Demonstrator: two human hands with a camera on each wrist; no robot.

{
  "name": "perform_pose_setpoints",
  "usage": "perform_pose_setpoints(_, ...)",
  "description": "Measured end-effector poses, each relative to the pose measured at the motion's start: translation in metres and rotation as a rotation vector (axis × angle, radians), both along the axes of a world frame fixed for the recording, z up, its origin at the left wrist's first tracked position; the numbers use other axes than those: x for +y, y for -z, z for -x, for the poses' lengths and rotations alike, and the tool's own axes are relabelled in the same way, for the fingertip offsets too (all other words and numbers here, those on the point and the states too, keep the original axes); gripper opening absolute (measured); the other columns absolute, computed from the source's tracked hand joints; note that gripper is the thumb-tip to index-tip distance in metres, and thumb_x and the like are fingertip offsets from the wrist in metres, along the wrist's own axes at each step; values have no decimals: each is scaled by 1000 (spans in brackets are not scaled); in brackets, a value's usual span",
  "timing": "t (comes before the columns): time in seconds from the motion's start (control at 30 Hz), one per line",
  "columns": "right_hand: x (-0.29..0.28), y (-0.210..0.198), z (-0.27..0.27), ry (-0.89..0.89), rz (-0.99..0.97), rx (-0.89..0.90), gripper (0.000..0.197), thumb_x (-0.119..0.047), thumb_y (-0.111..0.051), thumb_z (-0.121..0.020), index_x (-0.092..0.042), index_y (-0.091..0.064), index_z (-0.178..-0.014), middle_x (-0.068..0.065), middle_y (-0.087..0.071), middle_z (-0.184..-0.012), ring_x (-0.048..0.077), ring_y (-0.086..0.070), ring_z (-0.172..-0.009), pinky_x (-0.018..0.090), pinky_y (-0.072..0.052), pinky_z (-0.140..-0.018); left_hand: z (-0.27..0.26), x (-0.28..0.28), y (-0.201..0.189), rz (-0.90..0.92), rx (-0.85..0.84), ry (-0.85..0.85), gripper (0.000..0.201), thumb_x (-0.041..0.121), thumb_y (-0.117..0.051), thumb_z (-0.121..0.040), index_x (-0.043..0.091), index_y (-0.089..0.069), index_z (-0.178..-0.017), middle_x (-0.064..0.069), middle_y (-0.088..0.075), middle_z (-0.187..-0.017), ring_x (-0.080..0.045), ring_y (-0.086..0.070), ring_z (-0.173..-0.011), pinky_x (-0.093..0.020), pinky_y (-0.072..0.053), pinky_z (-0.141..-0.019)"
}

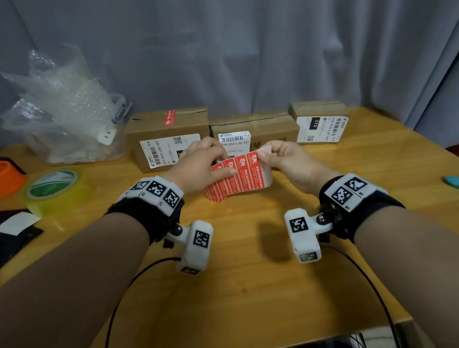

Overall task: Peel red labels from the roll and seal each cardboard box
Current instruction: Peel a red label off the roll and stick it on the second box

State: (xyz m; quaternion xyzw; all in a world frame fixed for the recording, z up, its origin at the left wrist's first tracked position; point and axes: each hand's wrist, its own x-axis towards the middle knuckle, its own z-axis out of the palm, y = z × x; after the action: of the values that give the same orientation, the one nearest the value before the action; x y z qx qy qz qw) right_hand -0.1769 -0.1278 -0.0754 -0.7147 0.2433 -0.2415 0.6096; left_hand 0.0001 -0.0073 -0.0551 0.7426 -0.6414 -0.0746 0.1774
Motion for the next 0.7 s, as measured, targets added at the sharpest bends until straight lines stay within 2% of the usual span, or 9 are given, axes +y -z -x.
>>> perform_pose_setpoints(0.1,3,3,-5,72,3,-12,15,-14,-51,-95,-15,-60,-83,5,-69,-87,16,-67,-80,27,-54,-74,2,-2,-1,-93,67,57,29,41,-57,-89,19,-58,-108,1,-62,-112,-15,-62,-100,-32,-55,-85)
perform_pose_setpoints(0.2,3,7,-7,145,37,-14,11,-15,-54,-93,-14,-61,-85,6,-70,-87,19,-67,-80,34,-56,-78,4,-4,-3,-89,-131,44,28,46,-53,-89,23,-61,-103,4,-65,-103,-15,-60,-98,-38,-45,-95)
perform_pose_setpoints(0.3,4,9,-5,165,48,-26,12,-16,-53,-94,-14,-62,-88,4,-70,-86,16,-67,-78,32,-55,-76,4,-8,-6,-83,-257,-1,31,55,-50,-87,26,-59,-94,6,-63,-93,-16,-58,-95,-38,-35,-96)
perform_pose_setpoints(0.4,6,8,-2,174,31,-47,17,-16,-48,-97,-15,-63,-89,3,-69,-85,14,-66,-76,27,-53,-72,3,-14,-7,-123,-316,-51,49,64,-46,-84,21,-65,-100,2,-64,-97,-18,-58,-98,-39,-33,-97)
perform_pose_setpoints(0.47,6,5,0,171,18,-61,19,-15,-47,-97,-14,-64,-90,3,-69,-85,13,-66,-76,26,-54,-72,5,-16,-7,-110,-321,-59,53,67,-46,-81,24,-66,-104,2,-63,-103,-19,-57,-103,-41,-32,-99)
perform_pose_setpoints(0.57,5,1,1,155,11,-105,16,-13,-50,-95,-11,-65,-91,6,-69,-85,15,-66,-77,27,-55,-74,13,-18,-13,2,-141,-14,41,60,-51,-83,31,-61,-111,8,-62,-112,-15,-54,-110,-40,-28,-103)
perform_pose_setpoints(0.63,4,-2,2,159,0,-143,13,-12,-53,-93,-10,-65,-88,6,-69,-83,14,-66,-75,26,-55,-73,21,-17,-19,77,49,35,26,49,-54,-87,31,-62,-105,16,-62,-98,-9,-57,-97,-40,-34,-104)
perform_pose_setpoints(0.7,4,-5,2,157,-13,-172,12,-14,-55,-93,-9,-65,-88,6,-69,-83,13,-67,-73,23,-56,-70,27,-16,-24,108,210,59,15,40,-56,-90,28,-62,-97,19,-60,-83,-5,-60,-84,-35,-46,-93)
